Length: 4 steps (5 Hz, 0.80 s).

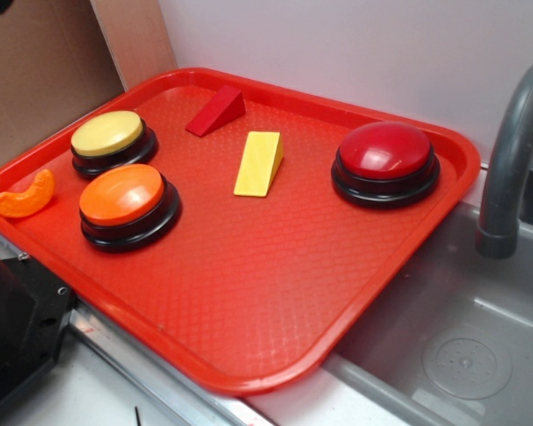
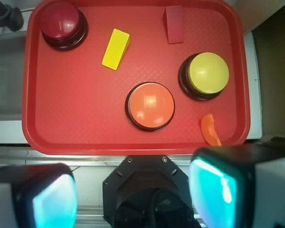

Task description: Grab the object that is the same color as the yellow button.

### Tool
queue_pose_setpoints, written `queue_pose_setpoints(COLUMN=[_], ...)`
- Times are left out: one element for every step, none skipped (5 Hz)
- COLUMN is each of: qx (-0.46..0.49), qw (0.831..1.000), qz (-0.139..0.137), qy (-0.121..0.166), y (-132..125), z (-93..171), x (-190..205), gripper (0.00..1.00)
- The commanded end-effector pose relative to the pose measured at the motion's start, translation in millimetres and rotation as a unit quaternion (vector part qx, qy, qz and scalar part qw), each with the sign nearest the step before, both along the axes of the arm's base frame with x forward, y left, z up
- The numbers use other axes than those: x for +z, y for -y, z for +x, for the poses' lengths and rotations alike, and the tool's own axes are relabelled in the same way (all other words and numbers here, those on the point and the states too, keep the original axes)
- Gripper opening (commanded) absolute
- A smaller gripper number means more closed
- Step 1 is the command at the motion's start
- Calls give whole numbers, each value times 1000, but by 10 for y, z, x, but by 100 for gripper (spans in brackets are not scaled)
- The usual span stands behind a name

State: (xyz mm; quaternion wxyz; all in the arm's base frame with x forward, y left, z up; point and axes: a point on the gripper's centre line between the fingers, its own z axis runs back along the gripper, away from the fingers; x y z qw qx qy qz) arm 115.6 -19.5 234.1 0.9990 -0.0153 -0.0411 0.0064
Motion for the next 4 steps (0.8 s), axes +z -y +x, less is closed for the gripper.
queue_pose_setpoints(qx=[0, 48, 111, 166], qw=[1000, 999, 993, 985], qz=[0, 16, 32, 28], qy=[0, 5, 19, 33], y=[0, 255, 310, 230], z=[0, 500, 967, 1172], x=[0, -343, -554, -726], gripper=[100, 100, 100, 100])
